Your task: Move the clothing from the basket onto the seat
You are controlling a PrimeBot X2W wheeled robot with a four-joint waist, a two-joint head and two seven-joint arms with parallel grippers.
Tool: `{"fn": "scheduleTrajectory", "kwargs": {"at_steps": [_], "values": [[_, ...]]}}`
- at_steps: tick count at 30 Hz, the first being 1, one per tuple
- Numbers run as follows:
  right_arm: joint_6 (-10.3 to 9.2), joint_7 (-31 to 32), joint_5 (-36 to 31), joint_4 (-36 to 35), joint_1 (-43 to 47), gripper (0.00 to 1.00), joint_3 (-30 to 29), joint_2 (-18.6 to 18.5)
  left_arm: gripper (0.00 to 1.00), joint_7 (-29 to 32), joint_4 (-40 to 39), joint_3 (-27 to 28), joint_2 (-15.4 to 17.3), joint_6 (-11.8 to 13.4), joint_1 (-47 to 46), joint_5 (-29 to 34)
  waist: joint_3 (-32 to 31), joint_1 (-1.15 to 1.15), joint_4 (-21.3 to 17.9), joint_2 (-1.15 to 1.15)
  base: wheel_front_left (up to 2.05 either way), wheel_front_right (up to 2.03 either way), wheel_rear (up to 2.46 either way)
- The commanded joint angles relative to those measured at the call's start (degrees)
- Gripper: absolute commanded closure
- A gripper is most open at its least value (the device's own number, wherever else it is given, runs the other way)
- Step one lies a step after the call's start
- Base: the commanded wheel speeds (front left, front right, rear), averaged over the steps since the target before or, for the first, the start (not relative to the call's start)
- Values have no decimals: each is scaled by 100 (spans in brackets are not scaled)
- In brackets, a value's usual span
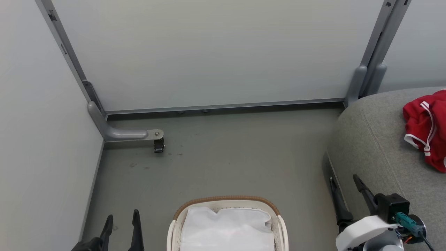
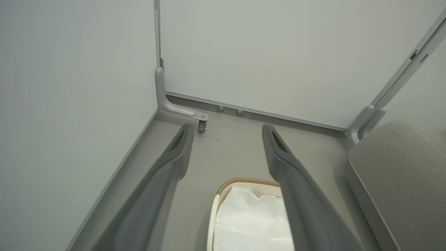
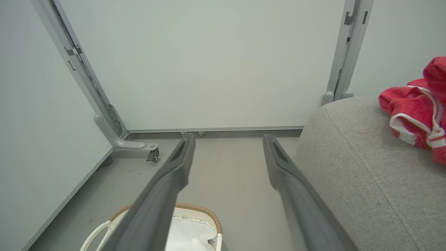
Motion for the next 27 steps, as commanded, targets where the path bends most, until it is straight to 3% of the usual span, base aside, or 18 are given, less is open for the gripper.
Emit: {"fn": "scheduleTrajectory", "kwargs": {"at_steps": [1, 2, 3, 7, 27], "values": [[-8, -10, 17, 15, 36, 0, 1, -21, 0, -8, 3, -7, 60, 30, -114, 26, 0, 0, -1, 0, 0, 0, 0], [-8, -10, 18, 15, 36, 0, 2, -21, 0, -10, -14, -7, 63, 31, -116, 44, 0, 0, -1, 0, 0, 0, 0], [0, 0, 9, 3, 0, 100, 4, 0, 100, 0, -15, -3, 16, 15, -18, 37, 0, 0, -2, 0, 0, 0, 0], [0, 34, 84, 149, 48, 100, -14, 34, 100, 42, 122, -1, -47, 2, 32, -16, 3, 0, -4, 0, 0, 0, 0], [-1, 582, 2181, -22, -73, 100, -199, 19, 100, 576, 156, 549, -213, -339, -359, -1669, 57, 0, -37, 0, 0, 0, 0]]}}
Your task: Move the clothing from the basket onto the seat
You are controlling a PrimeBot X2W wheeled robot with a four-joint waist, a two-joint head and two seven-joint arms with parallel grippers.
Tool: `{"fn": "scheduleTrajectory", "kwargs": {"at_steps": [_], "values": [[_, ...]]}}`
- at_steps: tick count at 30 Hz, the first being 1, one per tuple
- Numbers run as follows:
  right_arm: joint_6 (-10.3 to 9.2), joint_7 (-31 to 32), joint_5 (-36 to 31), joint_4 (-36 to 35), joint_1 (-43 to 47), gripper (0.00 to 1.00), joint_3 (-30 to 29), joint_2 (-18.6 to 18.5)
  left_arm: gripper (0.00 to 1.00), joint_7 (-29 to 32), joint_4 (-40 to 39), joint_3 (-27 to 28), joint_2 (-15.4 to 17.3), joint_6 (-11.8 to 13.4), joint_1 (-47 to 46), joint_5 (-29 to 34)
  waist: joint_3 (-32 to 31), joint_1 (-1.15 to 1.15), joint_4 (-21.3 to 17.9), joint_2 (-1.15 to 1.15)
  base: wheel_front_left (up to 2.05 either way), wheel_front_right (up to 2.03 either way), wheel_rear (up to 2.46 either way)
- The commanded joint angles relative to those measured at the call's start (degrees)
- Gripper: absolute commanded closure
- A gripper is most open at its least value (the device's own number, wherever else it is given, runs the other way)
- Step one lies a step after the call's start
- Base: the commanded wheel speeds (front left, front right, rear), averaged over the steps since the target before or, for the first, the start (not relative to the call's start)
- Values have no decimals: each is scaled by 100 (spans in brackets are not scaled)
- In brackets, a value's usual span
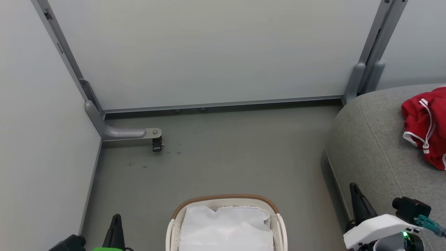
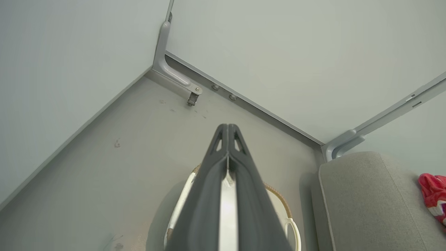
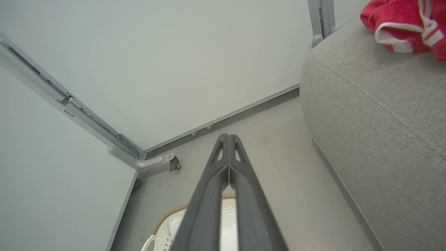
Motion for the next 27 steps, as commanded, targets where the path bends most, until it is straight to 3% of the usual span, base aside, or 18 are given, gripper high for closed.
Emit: {"fn": "scheduleTrajectory", "kwargs": {"at_steps": [1, 27], "values": [[-1, 49, 239, -112, -153, 100, -35, -31, 100, 39, -69, 95, 1, -49, -218, -193, 4, 0, -2, 0, 0, 0, 0], [-3, 588, 2270, -267, -278, 100, -224, -47, 100, 571, -71, 640, -170, -383, -580, -1792, 73, 0, -44, 0, 0, 0, 0]]}}
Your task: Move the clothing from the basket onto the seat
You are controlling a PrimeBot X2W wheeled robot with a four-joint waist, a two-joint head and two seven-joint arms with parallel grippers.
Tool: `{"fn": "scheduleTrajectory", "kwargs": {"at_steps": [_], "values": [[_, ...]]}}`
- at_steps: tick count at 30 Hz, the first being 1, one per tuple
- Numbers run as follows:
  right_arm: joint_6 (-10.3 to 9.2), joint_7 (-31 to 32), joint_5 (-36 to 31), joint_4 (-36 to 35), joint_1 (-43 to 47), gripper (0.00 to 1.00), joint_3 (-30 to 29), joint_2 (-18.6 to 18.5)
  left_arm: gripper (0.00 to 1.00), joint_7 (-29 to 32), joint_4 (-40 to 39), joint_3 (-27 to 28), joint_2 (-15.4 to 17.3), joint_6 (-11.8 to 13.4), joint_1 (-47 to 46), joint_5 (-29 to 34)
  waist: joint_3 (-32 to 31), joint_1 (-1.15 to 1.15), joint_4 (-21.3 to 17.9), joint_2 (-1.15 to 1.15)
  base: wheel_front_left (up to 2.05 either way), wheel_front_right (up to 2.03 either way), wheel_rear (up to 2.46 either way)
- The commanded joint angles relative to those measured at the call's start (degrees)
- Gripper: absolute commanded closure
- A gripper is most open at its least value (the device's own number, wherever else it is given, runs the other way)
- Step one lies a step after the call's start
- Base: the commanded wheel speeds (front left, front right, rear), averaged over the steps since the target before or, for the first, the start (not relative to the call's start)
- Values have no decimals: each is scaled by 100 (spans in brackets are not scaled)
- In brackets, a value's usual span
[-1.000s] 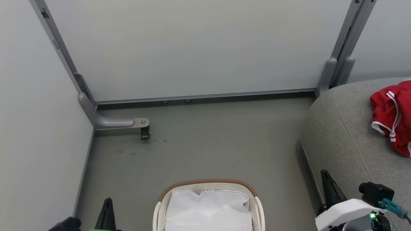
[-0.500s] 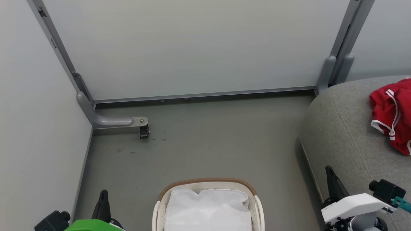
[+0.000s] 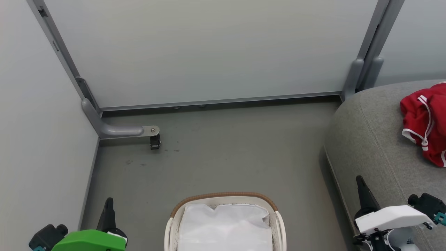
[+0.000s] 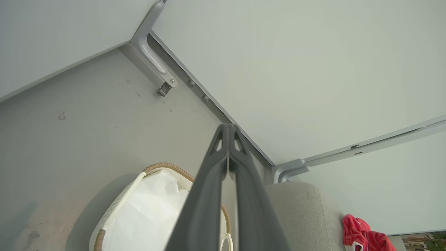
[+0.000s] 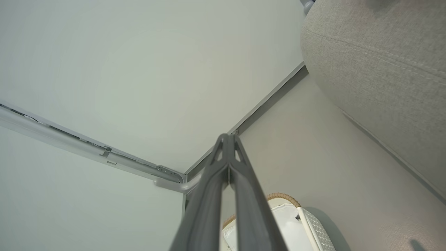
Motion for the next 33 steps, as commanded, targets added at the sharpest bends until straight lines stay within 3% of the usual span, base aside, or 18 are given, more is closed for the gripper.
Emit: {"fn": "scheduleTrajectory", "kwargs": {"at_steps": [1, 33], "values": [[-3, 43, 169, -94, -142, 100, -32, -39, 100, 43, -63, 68, 2, -44, -176, -149, 3, 0, -2, 0, 0, 0, 0], [-5, 546, 2055, -229, -258, 100, -209, -52, 100, 542, -50, 584, -166, -360, -514, -1624, 89, 0, -54, 0, 0, 0, 0]]}}
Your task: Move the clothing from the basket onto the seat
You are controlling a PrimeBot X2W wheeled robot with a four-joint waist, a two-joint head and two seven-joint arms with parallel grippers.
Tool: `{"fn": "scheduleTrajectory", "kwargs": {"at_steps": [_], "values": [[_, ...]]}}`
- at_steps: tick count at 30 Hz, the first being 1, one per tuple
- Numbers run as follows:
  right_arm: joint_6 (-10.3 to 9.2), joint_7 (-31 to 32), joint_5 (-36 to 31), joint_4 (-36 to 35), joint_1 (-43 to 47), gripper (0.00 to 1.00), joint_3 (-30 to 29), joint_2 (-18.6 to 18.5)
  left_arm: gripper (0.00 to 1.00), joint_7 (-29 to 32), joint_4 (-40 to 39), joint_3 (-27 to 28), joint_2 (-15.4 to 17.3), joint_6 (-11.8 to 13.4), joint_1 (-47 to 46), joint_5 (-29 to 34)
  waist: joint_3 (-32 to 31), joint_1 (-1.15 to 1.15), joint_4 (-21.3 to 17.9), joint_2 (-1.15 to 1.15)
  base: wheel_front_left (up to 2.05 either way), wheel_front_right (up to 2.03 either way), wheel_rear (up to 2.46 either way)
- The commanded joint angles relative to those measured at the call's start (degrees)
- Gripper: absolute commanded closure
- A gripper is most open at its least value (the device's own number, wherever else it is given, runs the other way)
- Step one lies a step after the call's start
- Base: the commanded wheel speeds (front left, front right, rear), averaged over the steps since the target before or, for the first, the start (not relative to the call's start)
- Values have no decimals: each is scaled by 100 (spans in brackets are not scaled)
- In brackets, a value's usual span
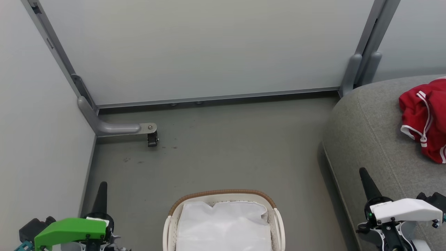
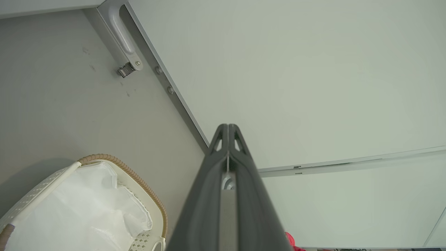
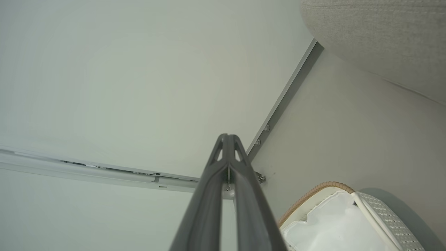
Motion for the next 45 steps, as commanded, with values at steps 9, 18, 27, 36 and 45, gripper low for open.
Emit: {"fn": "scheduleTrajectory", "kwargs": {"at_steps": [9, 18, 27, 36, 45], "values": [[-4, 138, 542, -95, -144, 100, -66, -38, 100, 134, -40, 170, -44, -120, -224, -438, 25, 0, -15, 0, 0, 0, 0], [-4, 254, 951, -124, -155, 100, -106, -42, 100, 250, -37, 278, -83, -189, -305, -761, 50, 0, -30, 0, 0, 0, 0], [-3, 354, 1325, -148, -185, 100, -141, -45, 100, 351, -31, 387, -111, -255, -370, -1053, 73, 0, -44, 0, 0, 0, 0], [-3, 447, 1682, -171, -210, 100, -171, -47, 100, 446, -26, 480, -142, -314, -431, -1326, 97, 0, -59, 0, 0, 0, 0], [-3, 537, 2019, -193, -217, 100, -204, -50, 100, 532, -20, 576, -177, -368, -482, -1590, 121, 0, -74, 0, 0, 0, 0]]}}
